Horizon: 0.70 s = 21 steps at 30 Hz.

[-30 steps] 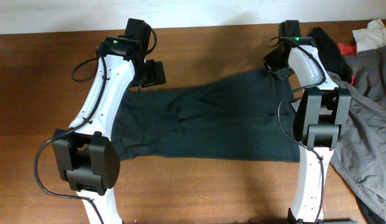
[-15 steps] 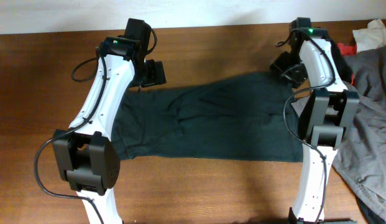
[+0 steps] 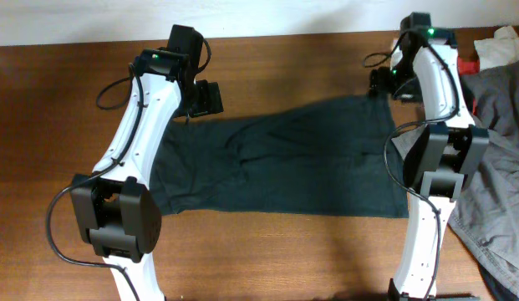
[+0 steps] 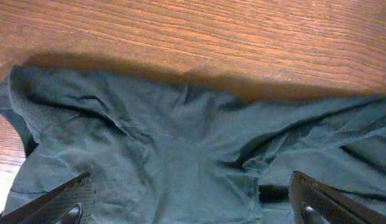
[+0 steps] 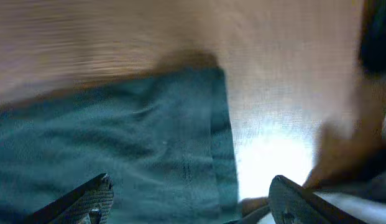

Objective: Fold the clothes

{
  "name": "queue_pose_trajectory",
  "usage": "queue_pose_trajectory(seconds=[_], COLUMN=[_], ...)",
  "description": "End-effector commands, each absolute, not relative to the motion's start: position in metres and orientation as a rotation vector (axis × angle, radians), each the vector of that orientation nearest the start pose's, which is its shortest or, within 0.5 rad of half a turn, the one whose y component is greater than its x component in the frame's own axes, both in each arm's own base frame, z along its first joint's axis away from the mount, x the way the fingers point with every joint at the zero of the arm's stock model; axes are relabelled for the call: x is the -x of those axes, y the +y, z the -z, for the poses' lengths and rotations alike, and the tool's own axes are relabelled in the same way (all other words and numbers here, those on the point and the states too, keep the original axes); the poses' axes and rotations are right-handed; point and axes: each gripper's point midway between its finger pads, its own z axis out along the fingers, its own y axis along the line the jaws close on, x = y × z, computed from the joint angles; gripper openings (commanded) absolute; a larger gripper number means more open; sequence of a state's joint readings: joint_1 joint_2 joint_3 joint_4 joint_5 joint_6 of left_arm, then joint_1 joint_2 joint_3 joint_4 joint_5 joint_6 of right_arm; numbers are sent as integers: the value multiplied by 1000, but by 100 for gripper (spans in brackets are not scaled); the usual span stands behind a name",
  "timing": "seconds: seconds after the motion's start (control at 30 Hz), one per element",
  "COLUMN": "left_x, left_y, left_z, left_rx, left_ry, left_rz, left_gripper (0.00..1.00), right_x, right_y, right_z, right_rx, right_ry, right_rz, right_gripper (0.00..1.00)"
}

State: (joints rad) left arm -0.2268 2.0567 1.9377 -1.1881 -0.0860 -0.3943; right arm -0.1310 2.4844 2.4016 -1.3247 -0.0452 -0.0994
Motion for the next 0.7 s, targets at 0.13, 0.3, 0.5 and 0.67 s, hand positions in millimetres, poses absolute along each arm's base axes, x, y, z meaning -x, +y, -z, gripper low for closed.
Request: queue_pose_trajectory(seconds=[0.13, 0.3, 0.5, 0.67], left_x=[-450, -450, -450, -450], left_y=[-88, -88, -88, -88], left_z=[-147, -147, -147, -147], left_rx=[259, 259, 259, 259], left_ry=[2837, 2837, 2837, 2837], left_rz=[6, 6, 6, 6], left_gripper=[99, 99, 99, 99], right_x=[-516, -535, -553, -556], right_y=[-50, -62, -68, -63], right_z=[-78, -61, -57, -40], right_rx=[699, 692, 657, 629], right_ry=[2823, 2774, 2695, 2661], right_rz=[-194, -170, -204, -349], right_gripper=[79, 79, 74, 70])
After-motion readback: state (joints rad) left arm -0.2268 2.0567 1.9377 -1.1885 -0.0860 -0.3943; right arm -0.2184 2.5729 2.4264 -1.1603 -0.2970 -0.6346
